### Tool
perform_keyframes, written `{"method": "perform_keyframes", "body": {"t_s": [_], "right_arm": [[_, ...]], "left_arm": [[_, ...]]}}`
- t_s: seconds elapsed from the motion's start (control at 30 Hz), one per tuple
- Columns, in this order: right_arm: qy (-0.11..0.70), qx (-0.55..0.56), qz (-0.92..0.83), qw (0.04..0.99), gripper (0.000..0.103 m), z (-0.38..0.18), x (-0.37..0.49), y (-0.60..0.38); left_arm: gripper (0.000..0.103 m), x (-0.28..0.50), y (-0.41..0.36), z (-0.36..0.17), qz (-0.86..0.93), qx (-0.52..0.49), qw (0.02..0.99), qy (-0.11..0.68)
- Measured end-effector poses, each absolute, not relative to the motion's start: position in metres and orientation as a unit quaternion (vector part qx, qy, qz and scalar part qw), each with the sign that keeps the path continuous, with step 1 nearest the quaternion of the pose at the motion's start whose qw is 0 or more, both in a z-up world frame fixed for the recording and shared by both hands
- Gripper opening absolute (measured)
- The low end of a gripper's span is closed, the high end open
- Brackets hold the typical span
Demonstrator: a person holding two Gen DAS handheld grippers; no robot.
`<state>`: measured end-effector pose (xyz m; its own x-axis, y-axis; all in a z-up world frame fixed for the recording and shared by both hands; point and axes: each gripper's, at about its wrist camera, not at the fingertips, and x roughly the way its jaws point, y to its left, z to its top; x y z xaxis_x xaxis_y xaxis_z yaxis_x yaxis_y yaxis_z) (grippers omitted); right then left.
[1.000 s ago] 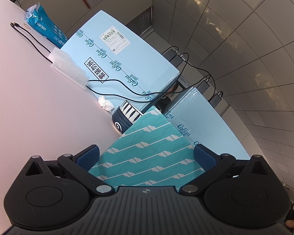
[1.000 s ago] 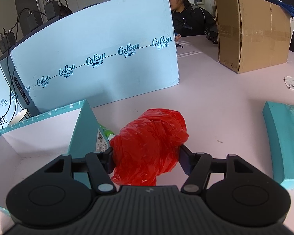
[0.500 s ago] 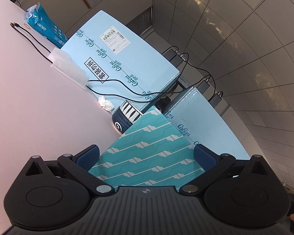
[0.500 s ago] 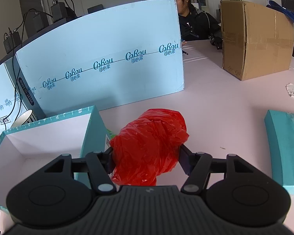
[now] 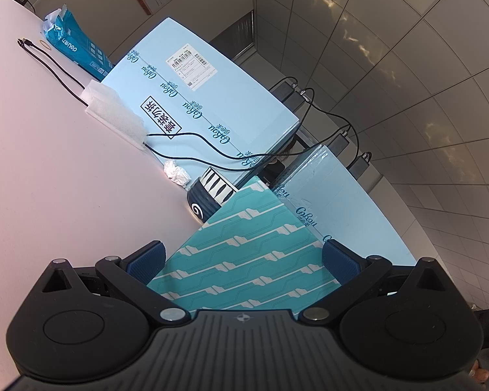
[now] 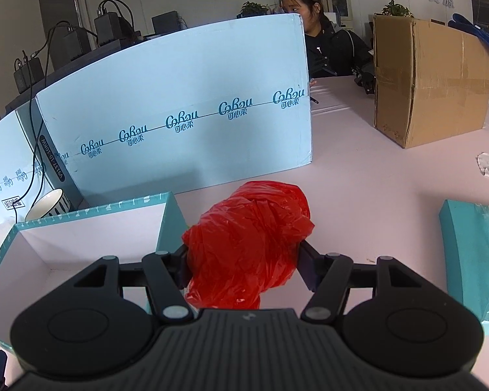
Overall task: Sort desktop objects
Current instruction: 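Carry the red bag toward the open teal box with the right gripper, then lower the red bag over the open teal box with the right gripper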
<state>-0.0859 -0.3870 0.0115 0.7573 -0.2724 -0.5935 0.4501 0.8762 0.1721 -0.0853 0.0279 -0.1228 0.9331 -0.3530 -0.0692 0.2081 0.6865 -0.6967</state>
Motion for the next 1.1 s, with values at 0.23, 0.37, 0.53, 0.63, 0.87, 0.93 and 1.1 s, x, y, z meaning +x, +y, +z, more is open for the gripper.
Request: {"method": "perform_keyframes", "body": {"t_s": [0.23, 0.37, 0.53, 0.63, 0.87, 0.93, 1.1], "right_arm": [[0.286, 0.150, -0.190, 0.927, 0.065, 0.015, -0.086, -0.383], [0.284, 0.150, -0.188, 0.928, 0.065, 0.016, -0.086, -0.381], [0.273, 0.155, -0.183, 0.932, 0.065, 0.020, -0.088, -0.379], [0.270, 0.153, -0.178, 0.934, 0.065, 0.023, -0.088, -0.376], [0.267, 0.150, -0.166, 0.937, 0.065, 0.028, -0.087, -0.370], [0.266, 0.150, -0.164, 0.938, 0.065, 0.029, -0.087, -0.369], [0.261, 0.155, -0.159, 0.939, 0.065, 0.033, -0.087, -0.369]], "left_arm": [[0.103, -0.085, 0.028, -0.123, -0.154, -0.365, 0.913, 0.099], [0.103, -0.086, 0.028, -0.123, -0.154, -0.365, 0.913, 0.100], [0.103, -0.085, 0.028, -0.123, -0.154, -0.365, 0.913, 0.100], [0.103, -0.086, 0.028, -0.123, -0.153, -0.365, 0.913, 0.100], [0.103, -0.086, 0.029, -0.122, -0.153, -0.366, 0.912, 0.100], [0.103, -0.086, 0.028, -0.122, -0.153, -0.366, 0.912, 0.100], [0.103, -0.086, 0.028, -0.122, -0.152, -0.366, 0.913, 0.100]]}}
